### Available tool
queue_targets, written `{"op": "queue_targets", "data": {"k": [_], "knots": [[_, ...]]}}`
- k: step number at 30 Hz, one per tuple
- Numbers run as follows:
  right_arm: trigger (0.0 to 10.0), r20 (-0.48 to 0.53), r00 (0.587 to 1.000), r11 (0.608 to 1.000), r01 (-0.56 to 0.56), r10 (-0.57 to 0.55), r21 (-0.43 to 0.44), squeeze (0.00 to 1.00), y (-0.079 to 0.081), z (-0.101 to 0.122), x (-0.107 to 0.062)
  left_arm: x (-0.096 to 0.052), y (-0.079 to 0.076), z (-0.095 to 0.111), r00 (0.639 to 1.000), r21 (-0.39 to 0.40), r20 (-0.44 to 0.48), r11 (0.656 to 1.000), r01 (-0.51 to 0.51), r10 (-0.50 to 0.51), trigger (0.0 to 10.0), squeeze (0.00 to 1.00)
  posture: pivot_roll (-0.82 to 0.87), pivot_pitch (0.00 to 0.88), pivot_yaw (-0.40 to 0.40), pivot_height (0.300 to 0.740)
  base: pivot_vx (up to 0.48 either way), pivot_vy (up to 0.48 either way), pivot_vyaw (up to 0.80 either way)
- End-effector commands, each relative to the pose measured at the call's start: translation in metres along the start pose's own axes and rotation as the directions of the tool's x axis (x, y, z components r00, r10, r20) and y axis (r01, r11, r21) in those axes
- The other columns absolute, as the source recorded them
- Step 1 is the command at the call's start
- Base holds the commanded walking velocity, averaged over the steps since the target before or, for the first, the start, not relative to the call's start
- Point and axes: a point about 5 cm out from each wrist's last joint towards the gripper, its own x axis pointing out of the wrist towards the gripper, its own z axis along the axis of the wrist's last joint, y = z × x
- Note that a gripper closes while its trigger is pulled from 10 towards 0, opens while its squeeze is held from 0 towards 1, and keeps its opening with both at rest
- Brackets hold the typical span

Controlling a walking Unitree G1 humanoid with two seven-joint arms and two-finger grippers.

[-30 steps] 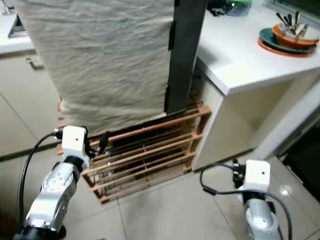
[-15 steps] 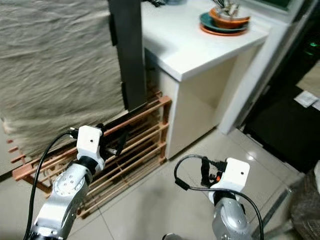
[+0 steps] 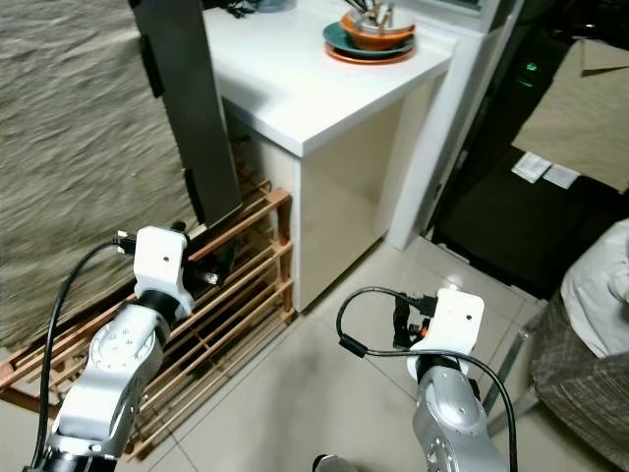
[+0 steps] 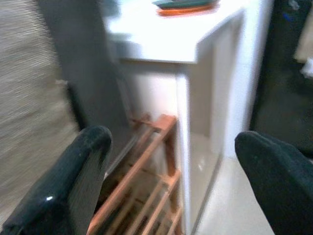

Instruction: Clothes washing

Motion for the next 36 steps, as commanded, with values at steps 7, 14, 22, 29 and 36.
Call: {"op": "queue_targets", "data": {"k": [7, 14, 22, 29, 36], "knots": [[10.0, 0.062, 0.996, 0.997, -0.066, 0.063, 0.049, 0.00, 0.017, 0.025, 0.000, 0.007, 0.001, 0.020, 0.999, -0.078, 0.052, 0.997, -0.003, 0.007, 10.0, 0.00, -0.09, 0.000, 0.035, 0.740, 0.071, 0.000, -0.78], [10.0, 0.085, 0.995, 0.997, -0.062, 0.058, 0.039, 0.00, 0.020, 0.033, 0.003, 0.005, 0.001, 0.024, 0.999, -0.058, 0.042, 0.998, 0.016, -0.014, 10.0, 0.00, -0.09, 0.000, 0.031, 0.740, 0.312, 0.000, -0.79], [10.0, 0.090, 0.994, 0.998, -0.060, 0.057, 0.028, 0.00, 0.019, 0.038, 0.005, 0.005, 0.000, 0.029, 0.998, -0.027, 0.048, 0.999, 0.027, -0.026, 10.0, 0.00, -0.09, 0.000, 0.027, 0.740, 0.338, 0.000, -0.79], [10.0, 0.106, 0.993, 0.998, -0.061, 0.060, 0.008, 0.00, 0.019, 0.043, 0.006, 0.005, -0.001, 0.032, 0.998, -0.025, 0.048, 0.999, 0.033, -0.032, 10.0, 0.00, -0.08, 0.000, 0.025, 0.740, 0.338, 0.000, -0.79], [10.0, 0.108, 0.990, 0.996, -0.094, 0.095, -0.010, 0.00, 0.022, 0.046, 0.008, 0.005, 0.004, 0.035, 0.999, -0.058, 0.053, 0.998, 0.004, -0.001, 10.0, 0.00, -0.08, 0.000, 0.018, 0.740, 0.337, 0.000, -0.78]]}}
